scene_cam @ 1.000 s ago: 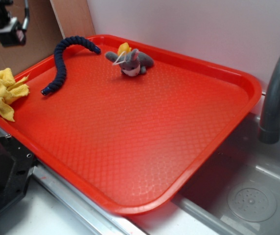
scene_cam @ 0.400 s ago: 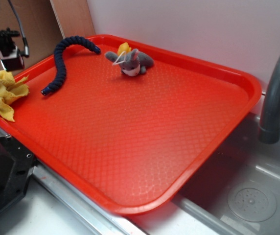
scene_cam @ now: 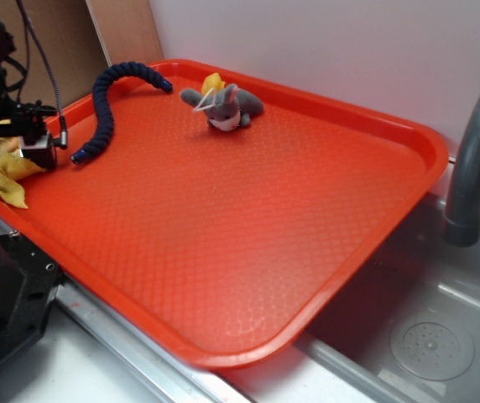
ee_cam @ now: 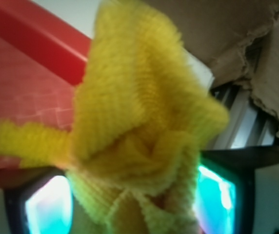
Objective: Grab the yellow cloth.
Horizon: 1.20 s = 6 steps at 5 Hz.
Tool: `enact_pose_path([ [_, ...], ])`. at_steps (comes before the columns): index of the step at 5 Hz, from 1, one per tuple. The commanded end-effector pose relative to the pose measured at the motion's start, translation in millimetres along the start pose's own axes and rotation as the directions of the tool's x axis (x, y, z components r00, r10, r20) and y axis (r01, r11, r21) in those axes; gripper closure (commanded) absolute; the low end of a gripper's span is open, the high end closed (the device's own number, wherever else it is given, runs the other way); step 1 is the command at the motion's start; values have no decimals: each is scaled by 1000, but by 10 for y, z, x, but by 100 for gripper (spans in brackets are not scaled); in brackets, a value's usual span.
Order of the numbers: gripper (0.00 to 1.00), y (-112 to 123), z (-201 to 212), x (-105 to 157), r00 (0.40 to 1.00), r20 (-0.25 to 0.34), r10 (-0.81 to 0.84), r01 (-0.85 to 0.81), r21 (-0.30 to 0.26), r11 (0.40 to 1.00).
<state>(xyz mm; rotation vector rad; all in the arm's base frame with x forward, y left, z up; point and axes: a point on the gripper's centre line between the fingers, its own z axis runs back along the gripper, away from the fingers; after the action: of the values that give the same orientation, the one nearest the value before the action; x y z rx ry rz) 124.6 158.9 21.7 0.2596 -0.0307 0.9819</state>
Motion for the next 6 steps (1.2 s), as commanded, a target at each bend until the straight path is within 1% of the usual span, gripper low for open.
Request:
enact_pose_path([
  [1,100,42,-27,-183,997,-48,-55,55,4,998],
  [2,100,-7,142,-175,990,-63,-125,123,-30,992],
  [3,100,-155,431,-222,943,-84,-322,310,-128,942],
  [4,100,-463,931,-337,849,34,-528,527,-140,838],
  [5,100,-599,1426,-529,701,185,-689,711,-105,696],
  [6,100,-686,1851,-673,525,301,-796,848,-103,520],
])
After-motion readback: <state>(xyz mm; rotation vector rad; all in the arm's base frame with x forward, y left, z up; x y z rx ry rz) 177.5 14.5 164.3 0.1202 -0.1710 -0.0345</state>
